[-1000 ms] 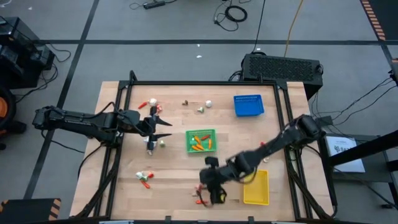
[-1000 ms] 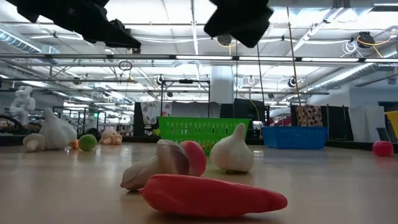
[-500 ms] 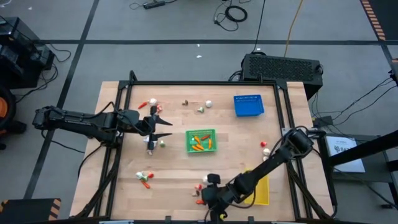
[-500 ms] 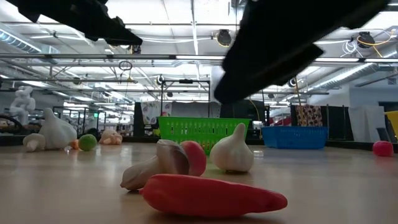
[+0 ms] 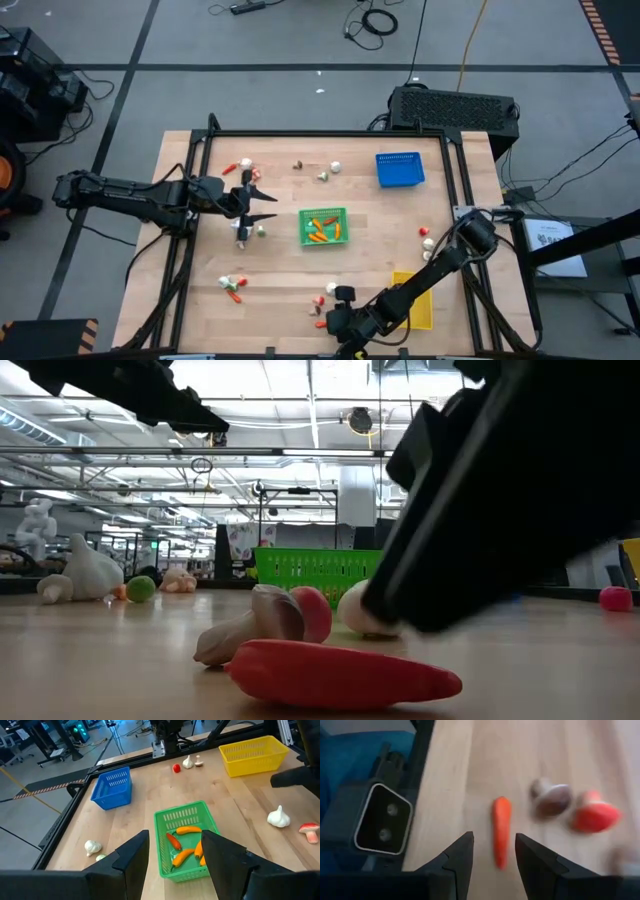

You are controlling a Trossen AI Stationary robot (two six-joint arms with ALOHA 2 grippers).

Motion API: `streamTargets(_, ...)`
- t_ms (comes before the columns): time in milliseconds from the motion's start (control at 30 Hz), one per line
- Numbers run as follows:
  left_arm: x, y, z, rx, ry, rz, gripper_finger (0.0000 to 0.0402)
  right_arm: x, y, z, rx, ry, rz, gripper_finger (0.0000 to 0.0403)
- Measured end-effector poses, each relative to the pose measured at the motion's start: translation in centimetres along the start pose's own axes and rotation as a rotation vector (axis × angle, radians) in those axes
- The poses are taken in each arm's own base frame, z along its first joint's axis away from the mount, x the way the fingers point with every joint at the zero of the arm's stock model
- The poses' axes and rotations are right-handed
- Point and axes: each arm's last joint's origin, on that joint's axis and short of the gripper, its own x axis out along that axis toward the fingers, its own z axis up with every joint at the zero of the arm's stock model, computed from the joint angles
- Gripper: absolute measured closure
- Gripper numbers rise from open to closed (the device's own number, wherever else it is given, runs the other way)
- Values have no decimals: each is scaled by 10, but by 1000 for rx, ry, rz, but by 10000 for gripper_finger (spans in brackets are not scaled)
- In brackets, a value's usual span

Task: Sort produce into baskets
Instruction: Put the orange chili pepper into the green bin

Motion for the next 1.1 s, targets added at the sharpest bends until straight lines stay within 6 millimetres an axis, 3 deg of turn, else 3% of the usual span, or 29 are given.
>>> streamTargets(933, 0, 0, 0, 0, 2, -1, 212, 17, -4, -13, 83, 11, -72, 266)
streamTargets(1100, 0, 0, 0, -1, 2, -2, 212, 17, -6, -15, 65, 34, -89, 282)
